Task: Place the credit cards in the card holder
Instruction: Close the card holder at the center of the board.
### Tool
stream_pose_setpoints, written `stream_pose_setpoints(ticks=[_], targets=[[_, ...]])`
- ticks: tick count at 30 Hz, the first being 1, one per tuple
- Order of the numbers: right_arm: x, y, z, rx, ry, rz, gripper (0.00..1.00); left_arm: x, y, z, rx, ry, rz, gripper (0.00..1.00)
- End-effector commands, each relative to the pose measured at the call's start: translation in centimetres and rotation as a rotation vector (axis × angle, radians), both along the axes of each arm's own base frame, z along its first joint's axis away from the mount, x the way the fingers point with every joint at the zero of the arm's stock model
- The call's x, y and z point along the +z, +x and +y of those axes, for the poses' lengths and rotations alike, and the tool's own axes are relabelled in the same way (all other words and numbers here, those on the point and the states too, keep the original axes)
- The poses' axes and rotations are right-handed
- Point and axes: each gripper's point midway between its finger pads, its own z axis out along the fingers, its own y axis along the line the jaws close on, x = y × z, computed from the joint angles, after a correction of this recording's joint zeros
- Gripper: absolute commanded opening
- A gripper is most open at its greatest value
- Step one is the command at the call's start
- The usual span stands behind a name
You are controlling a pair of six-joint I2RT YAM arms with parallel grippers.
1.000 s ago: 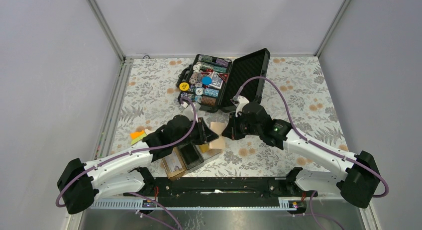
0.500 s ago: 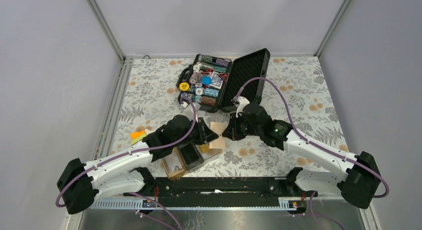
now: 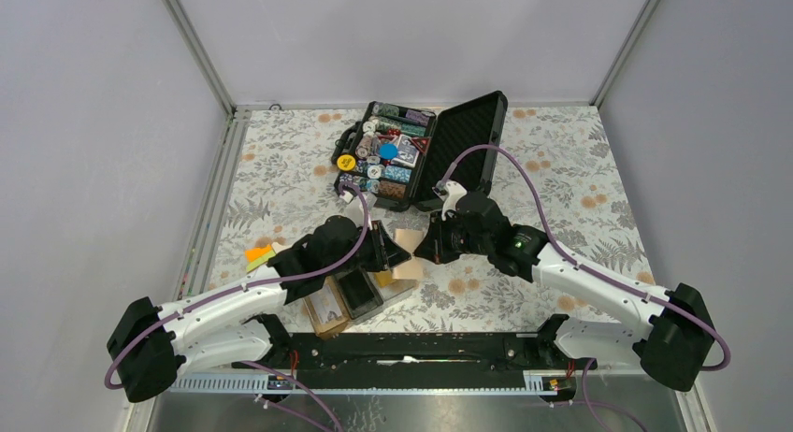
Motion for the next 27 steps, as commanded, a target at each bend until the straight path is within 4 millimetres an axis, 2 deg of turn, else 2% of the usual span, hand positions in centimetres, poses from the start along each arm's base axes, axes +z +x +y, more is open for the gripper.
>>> stream_pose_setpoints(ticks=[1, 10, 21, 27], targets=[[0.9, -0.6, 1.3, 0.044, 0.053, -0.008, 0.0, 3.2, 0.6, -1.2, -0.006, -0.102, -0.059, 0.0], [0.7, -0.7, 1.8, 0.059, 0.064, -0.011, 0.0, 3.4, 0.4, -1.4, -0.022, -0.112, -0.065, 0.0], [0.3, -0.3, 3.7, 0.052, 0.158, 0.017, 0.0, 4.7, -0.2, -1.9, -0.069, -0.175, -0.11, 0.0], [-0.6, -0.4, 4.5, 0.04, 0.171, 0.06, 0.0, 5.0, -0.5, -2.3, -0.094, -0.204, -0.117, 0.0]])
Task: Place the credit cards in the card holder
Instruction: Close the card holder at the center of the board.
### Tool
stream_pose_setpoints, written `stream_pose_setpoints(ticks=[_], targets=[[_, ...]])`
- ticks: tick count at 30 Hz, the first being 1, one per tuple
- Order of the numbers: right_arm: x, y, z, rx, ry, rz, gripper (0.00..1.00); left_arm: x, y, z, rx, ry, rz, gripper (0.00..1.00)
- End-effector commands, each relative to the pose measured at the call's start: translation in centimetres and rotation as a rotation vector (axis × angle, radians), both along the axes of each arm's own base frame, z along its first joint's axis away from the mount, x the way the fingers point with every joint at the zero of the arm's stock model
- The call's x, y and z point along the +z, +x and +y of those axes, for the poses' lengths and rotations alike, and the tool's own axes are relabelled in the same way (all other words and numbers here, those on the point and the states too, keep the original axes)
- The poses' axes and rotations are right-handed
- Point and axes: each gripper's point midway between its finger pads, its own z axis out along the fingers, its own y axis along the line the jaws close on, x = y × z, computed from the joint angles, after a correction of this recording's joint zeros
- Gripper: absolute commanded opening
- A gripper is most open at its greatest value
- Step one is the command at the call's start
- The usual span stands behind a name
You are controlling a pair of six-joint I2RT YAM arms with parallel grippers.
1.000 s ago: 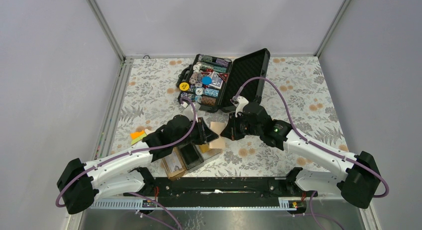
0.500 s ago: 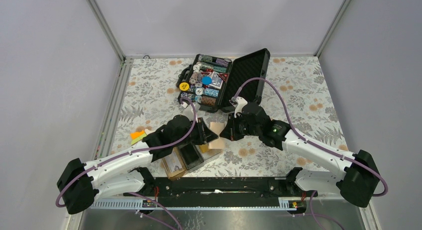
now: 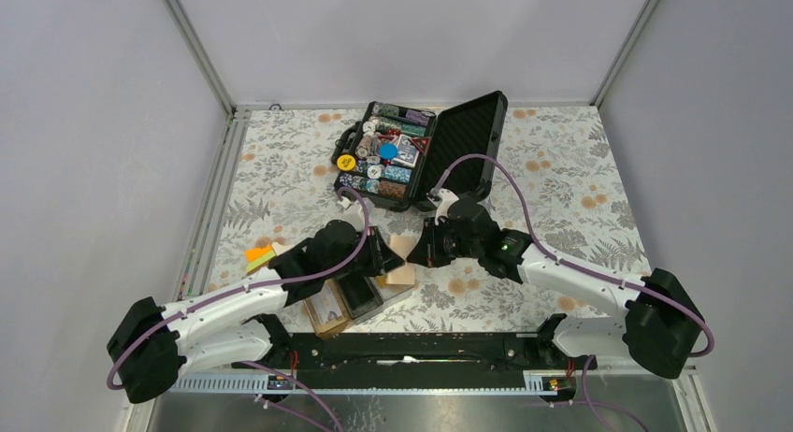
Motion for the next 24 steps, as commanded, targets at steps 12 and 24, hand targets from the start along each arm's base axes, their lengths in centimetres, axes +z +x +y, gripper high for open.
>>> stream_pose_setpoints(ticks=[12, 24], targets=[[0.9, 0.1, 4.3, 0.014, 0.148, 0.043, 0.0, 8.9, -0.7, -4.0, -0.148, -0.316, -0.171, 0.0], [1.2, 0.5, 6.1, 0.016, 0.18, 0.071, 0.0, 10.1, -1.0, -4.5, -0.182, -0.363, -0.183, 0.0]])
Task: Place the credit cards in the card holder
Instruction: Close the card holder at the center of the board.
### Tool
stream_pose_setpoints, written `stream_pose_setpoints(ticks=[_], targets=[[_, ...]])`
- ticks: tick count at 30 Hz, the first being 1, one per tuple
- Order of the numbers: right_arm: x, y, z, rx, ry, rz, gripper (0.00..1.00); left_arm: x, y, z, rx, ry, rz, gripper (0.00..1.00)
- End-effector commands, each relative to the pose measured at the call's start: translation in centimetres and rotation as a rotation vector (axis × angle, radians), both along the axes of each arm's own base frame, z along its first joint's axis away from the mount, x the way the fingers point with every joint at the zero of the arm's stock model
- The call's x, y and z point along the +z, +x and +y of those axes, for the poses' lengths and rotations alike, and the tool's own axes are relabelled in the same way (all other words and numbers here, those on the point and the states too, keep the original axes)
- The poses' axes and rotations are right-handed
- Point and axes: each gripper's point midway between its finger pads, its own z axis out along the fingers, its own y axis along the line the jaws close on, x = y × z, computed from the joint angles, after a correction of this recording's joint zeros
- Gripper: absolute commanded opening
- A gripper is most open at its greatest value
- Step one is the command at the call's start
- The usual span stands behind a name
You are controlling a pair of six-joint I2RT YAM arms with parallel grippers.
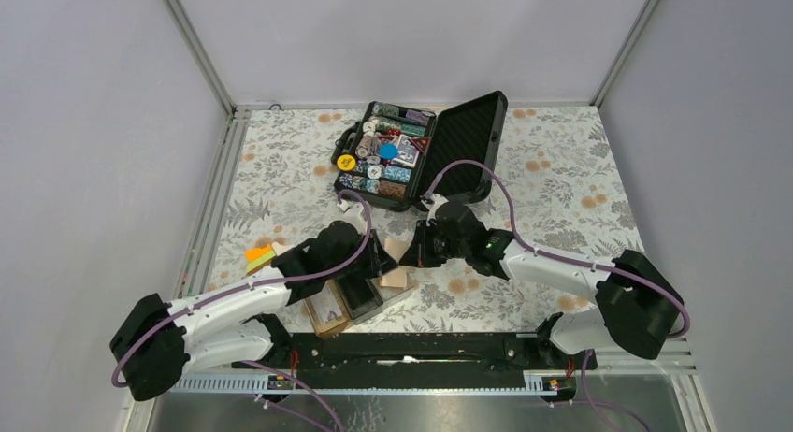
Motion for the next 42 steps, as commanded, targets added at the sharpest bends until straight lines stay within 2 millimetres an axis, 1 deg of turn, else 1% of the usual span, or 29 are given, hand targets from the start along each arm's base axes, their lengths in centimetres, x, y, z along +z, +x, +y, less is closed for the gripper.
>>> stream_pose_setpoints(ticks=[1, 12, 17, 23, 25, 27, 29, 30, 33, 34, 37, 40, 42], targets=[[4.2, 0.1, 4.3, 0.058, 0.178, -0.057, 0.0, 12.7, -1.3, -5.8, -0.208, -0.448, -0.205, 0.0], [5.1, 0.9, 5.7, 0.064, 0.182, -0.063, 0.0, 14.3, -1.6, -5.2, -0.222, -0.486, -0.23, 0.0], [6.0, 1.2, 6.8, 0.096, 0.198, -0.075, 0.0, 15.6, -2.2, -5.7, -0.268, -0.544, -0.222, 0.0], [6.6, 1.7, 7.2, 0.104, 0.196, -0.101, 0.0, 16.3, -2.6, -5.7, -0.283, -0.56, -0.227, 0.0], [6.9, 1.9, 7.1, 0.098, 0.183, -0.111, 0.0, 16.0, -2.2, -5.4, -0.266, -0.529, -0.233, 0.0], [7.2, 2.3, 6.4, 0.072, 0.15, -0.138, 0.0, 15.3, -1.3, -4.6, -0.212, -0.474, -0.231, 0.0], [7.6, 2.8, 5.0, 0.032, 0.094, -0.176, 0.0, 14.6, -0.2, -3.6, -0.146, -0.411, -0.222, 0.0], [8.0, 3.0, 4.2, 0.013, 0.07, -0.195, 0.05, 14.0, 0.3, -3.1, -0.113, -0.372, -0.212, 0.0], [9.7, 2.6, 1.6, -0.021, 0.011, -0.239, 0.28, 12.8, 1.4, -2.3, -0.042, -0.284, -0.178, 0.0], [10.4, 2.5, 0.7, -0.038, -0.008, -0.252, 0.33, 11.9, 1.7, -2.0, -0.019, -0.246, -0.151, 0.0], [11.6, 2.2, -2.3, -0.099, -0.083, -0.271, 0.46, 11.3, 2.4, -1.9, 0.015, -0.205, -0.123, 0.0], [12.8, 1.9, -5.5, -0.167, -0.151, -0.299, 0.6, 11.2, 3.0, -2.1, 0.036, -0.192, -0.111, 0.0], [14.0, 1.9, -7.3, -0.212, -0.173, -0.332, 0.66, 11.2, 3.3, -2.5, 0.036, -0.192, -0.108, 0.0]])
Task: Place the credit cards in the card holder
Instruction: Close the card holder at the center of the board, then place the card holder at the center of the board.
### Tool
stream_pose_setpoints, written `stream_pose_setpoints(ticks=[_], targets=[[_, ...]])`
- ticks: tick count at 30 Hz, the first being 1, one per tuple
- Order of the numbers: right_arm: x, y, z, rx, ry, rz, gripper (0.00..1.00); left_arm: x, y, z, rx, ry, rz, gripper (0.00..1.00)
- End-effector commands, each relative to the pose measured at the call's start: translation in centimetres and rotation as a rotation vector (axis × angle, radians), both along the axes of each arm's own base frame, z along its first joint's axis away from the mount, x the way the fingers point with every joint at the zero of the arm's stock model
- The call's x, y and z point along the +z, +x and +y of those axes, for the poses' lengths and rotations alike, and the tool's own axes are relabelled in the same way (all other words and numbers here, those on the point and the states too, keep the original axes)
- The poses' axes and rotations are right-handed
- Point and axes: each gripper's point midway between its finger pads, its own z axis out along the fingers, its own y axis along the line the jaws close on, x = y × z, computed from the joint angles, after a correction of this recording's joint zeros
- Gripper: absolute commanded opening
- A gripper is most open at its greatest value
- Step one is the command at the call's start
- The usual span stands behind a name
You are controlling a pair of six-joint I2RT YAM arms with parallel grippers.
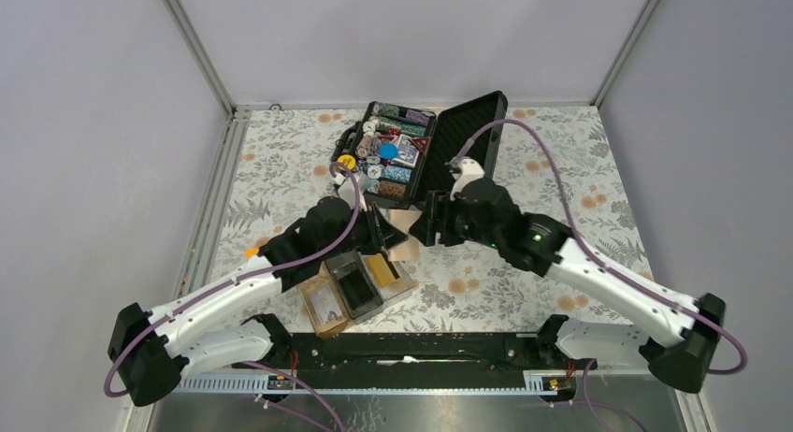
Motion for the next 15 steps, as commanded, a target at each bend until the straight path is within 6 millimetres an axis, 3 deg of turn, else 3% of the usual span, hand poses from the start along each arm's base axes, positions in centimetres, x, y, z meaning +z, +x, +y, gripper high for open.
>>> stream_pose_setpoints(ticks=[1, 6, 11, 15], targets=[[3.2, 0.0, -4.6, -0.125, -0.075, -0.091, 0.7, 2.2, 1.2, -1.6, 0.004, -0.052, -0.018, 0.0], [4.7, 1.1, -8.8, -0.269, -0.13, -0.197, 0.85, 2.3, 1.8, -4.5, -0.059, -0.086, 0.007, 0.0], [2.3, 2.7, -12.0, -0.362, -0.204, -0.185, 0.93, 1.3, 1.5, -9.5, -0.162, -0.097, 0.043, 0.0], [-0.1, 4.2, -14.2, -0.406, -0.201, -0.142, 0.96, -2.1, 1.4, -12.2, -0.196, -0.101, 0.12, 0.02]])
